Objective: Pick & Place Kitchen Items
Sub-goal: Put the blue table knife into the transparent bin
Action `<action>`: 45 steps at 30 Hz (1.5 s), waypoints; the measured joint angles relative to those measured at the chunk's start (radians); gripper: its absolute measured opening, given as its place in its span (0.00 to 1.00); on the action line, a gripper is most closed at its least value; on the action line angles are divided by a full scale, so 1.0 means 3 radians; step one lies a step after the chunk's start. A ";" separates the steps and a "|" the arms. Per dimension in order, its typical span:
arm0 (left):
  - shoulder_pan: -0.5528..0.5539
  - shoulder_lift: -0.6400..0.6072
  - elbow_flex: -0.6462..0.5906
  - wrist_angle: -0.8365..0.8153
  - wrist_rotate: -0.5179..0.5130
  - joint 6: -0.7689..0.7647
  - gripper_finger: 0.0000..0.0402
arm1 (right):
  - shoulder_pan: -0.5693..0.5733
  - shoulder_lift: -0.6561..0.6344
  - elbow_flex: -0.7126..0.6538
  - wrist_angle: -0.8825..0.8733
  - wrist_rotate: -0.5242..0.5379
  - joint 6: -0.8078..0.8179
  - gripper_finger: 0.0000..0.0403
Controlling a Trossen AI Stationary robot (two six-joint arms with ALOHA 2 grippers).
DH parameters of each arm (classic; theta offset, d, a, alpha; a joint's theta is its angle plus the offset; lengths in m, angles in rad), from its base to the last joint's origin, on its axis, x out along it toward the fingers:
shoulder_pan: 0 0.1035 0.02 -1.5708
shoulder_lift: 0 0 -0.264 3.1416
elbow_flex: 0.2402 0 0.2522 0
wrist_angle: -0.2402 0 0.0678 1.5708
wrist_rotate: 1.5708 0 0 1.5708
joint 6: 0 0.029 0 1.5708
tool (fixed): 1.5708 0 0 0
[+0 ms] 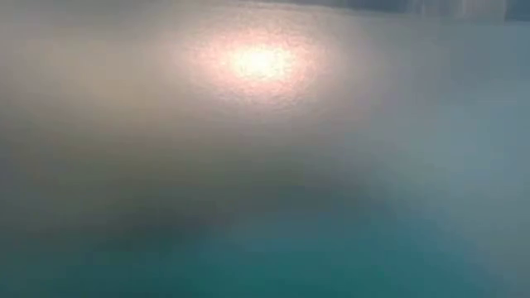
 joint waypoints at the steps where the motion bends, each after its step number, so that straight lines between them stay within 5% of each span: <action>1: 0.0018 -0.0042 0.0000 -0.0003 -0.0049 0.0056 0.30 | -0.0001 0.0000 0.0000 -0.0064 -0.0047 -0.0021 0.64; 14: 0.0259 -0.0447 0.0000 -0.0498 -0.1197 0.0829 0.30 | 0.0042 0.0001 0.0000 -0.0468 -0.0850 -0.0044 0.64; 21: 0.0479 -0.0529 0.0000 -0.1609 -0.2001 0.0193 0.30 | 0.0130 0.0001 0.0000 -0.0464 -0.0928 -0.0044 0.64; 26: 0.0714 -0.0546 0.0000 -0.2249 -0.2200 -0.0157 0.31 | 0.0154 0.0001 0.0000 -0.0464 -0.0928 -0.0022 0.64; 32: 0.1096 -0.0671 -0.0131 -0.2376 -0.1892 0.0120 0.31 | 0.0156 0.0001 0.0000 -0.0464 -0.0928 -0.0024 0.64; 37: 0.1424 -0.0683 -0.0423 -0.1726 -0.1697 0.0791 0.29 | 0.0156 0.0001 0.0000 -0.0466 -0.0927 -0.0035 0.64; 45: 0.1918 -0.0679 -0.1295 0.0967 -0.1320 0.2292 0.24 | 0.0150 0.0002 0.0000 -0.0466 -0.0846 -0.0043 0.64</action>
